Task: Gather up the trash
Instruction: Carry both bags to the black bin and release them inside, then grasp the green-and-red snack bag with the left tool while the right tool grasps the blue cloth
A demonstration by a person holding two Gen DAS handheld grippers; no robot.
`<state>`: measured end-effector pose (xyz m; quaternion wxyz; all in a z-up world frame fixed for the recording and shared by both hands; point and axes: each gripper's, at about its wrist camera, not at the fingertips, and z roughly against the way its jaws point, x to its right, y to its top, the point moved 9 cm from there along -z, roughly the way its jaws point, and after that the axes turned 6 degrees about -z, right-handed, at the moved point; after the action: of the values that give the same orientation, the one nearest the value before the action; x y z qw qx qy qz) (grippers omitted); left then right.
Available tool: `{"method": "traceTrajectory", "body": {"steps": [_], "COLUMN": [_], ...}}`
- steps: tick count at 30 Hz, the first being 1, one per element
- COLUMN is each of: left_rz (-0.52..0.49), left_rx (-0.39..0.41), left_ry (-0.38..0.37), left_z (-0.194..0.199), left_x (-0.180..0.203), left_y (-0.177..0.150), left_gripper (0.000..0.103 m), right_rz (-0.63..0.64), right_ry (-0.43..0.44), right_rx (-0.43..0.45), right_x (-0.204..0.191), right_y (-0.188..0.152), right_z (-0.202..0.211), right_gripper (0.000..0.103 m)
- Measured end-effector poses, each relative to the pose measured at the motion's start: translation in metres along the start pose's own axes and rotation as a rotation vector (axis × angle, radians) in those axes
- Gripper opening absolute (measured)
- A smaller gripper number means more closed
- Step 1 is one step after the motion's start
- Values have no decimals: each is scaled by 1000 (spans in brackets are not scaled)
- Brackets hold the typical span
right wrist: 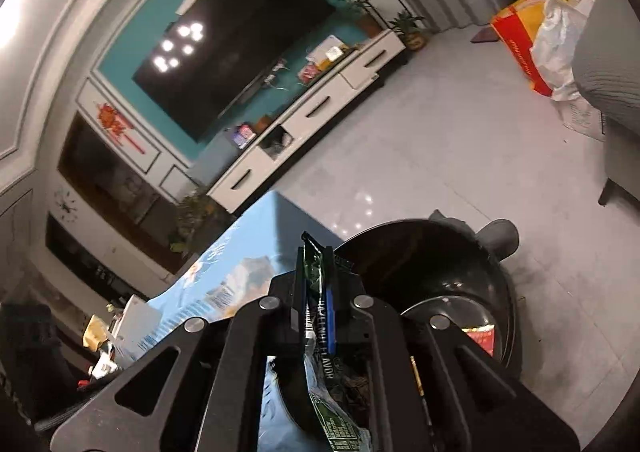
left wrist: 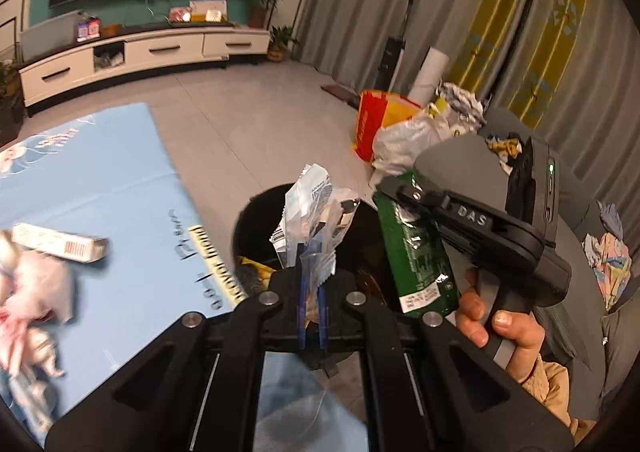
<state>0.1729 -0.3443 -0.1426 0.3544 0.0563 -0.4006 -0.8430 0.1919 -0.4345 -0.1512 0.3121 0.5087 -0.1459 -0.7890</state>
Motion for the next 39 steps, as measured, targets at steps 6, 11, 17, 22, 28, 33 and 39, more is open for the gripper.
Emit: {"method": "traceTrajectory", "body": {"steps": [6,11,17,22,28,33,39], "left_rz": [-6,-2,0,26,147,306,515], "left_rx": [-57,-82,-29,-15,18,68,79], "left_ry": [34,33,46,112,258,389,505], "left_z": [-54,-51,9,64,141,204,253], "left_x": [-3,-11,-14,-32,-84,-142,-203], "left_y": [-2,-17,-41,-76,-121,-159,-215], "left_gripper": [50,58,80,85,88,89,89], "right_rz": [-25,-4,45,134,247,357,467], "right_ry": [-64,-62,-12,-4,46,118,174], "right_rx": [-10,-23,-128,-248,-366,-466,-613], "right_x": [25,22,1,-28,-82,-135,-186], "right_y": [10,1,-49,-103,-155,-204,-270], "right_z": [-24,-15,3,12,17,19,11], "right_gripper": [59,59,61,62,63,63,63]}}
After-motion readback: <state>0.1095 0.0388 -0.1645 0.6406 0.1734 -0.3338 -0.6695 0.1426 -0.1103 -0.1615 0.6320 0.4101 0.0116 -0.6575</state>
